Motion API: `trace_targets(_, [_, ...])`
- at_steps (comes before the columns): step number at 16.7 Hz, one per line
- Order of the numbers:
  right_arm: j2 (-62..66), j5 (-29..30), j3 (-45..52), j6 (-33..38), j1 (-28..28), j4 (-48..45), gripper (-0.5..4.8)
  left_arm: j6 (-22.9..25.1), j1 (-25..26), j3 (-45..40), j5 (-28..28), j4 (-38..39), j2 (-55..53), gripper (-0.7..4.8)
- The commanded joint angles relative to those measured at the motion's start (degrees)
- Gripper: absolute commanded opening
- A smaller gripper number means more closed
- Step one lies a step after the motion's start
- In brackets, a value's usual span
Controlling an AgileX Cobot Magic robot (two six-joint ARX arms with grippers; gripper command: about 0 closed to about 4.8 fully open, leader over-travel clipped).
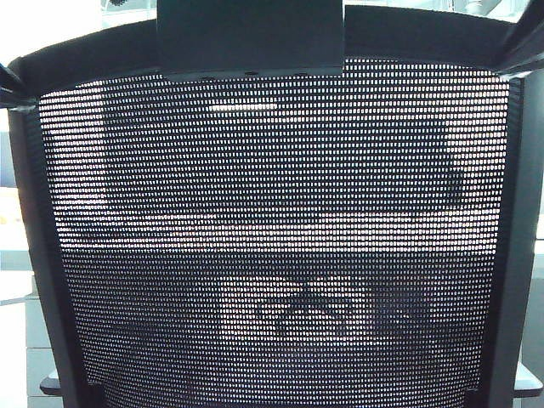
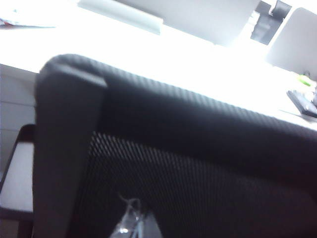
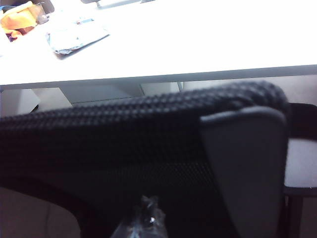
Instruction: Push the black chair under the table.
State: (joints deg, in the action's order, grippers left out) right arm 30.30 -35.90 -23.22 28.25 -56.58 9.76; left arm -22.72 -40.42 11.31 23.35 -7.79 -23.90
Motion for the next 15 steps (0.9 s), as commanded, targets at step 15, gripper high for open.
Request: trace_targets(15, [3.5, 12.7, -0.3, -3.3, 16.9, -5.9, -0.05, 0.2, 9.5, 0.1, -9.7, -19.7, -16.7, -0.06])
